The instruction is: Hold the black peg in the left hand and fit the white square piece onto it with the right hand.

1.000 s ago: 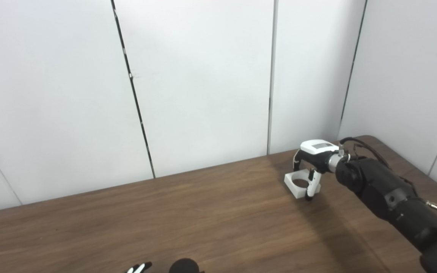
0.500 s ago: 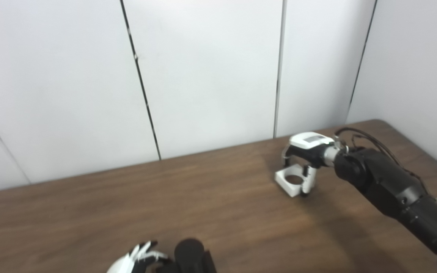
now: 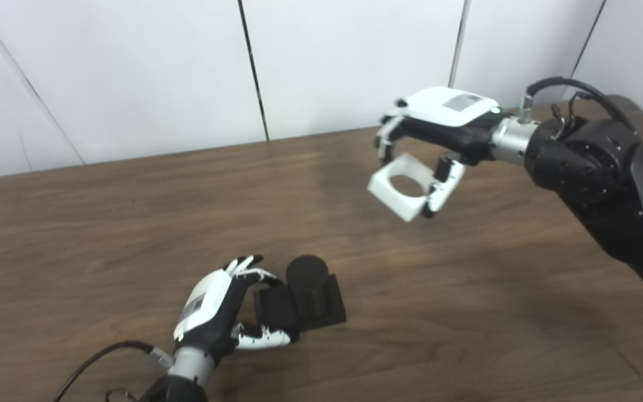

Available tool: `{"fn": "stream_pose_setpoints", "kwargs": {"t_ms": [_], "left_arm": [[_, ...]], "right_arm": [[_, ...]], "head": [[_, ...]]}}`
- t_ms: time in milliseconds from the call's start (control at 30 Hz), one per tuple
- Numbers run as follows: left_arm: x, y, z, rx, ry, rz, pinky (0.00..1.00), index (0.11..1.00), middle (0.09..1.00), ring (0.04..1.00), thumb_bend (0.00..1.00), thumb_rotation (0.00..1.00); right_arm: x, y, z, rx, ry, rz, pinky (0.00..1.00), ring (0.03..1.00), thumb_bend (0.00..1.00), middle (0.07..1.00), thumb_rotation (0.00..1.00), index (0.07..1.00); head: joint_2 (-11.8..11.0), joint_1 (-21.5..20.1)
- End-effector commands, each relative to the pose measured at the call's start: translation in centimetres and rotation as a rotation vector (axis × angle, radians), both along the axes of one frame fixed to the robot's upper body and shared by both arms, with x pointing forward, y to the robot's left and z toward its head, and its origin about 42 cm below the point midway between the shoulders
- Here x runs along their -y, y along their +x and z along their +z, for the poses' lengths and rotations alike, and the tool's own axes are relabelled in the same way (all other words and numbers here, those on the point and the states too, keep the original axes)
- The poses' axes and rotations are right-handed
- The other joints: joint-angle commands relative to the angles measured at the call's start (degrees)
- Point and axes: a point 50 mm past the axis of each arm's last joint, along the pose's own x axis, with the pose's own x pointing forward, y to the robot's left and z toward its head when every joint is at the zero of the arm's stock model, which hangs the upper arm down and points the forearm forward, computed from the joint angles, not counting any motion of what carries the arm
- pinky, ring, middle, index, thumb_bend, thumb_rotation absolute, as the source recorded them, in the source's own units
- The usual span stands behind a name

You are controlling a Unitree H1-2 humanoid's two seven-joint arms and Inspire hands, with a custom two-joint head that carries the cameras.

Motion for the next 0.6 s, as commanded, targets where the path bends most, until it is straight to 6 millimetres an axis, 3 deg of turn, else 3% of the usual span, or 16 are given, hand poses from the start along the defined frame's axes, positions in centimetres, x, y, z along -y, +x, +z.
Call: {"fn": "stream_pose_setpoints", "kwargs": {"t_ms": [0, 267, 567], "left_arm": [[0.0, -0.1, -0.7, -0.07, 0.013, 0.003, 1.0, 0.492, 0.947, 1.0, 0.5, 0.06], [0.3, 0.0, -0.5, -0.071, 0.021, 0.002, 1.0, 0.492, 0.947, 1.0, 0.5, 0.07], [0.3, 0.0, -0.6, -0.078, 0.018, 0.003, 1.0, 0.493, 0.934, 1.0, 0.5, 0.07]], "right_arm": [[-1.3, -0.8, 2.7, 0.077, 0.019, 0.058, 1.0, 0.9, 0.53, 0.778, 0.14, 0.48], [-4.6, -1.6, 2.2, 0.034, 0.053, 0.149, 1.0, 0.904, 0.52, 0.764, 0.15, 0.482], [-6.5, -2.0, 1.8, 0.022, 0.049, 0.168, 1.0, 0.916, 0.52, 0.772, 0.14, 0.483]], "head": [[0.33, 0.1], [0.77, 0.96], [0.88, 0.69]]}}
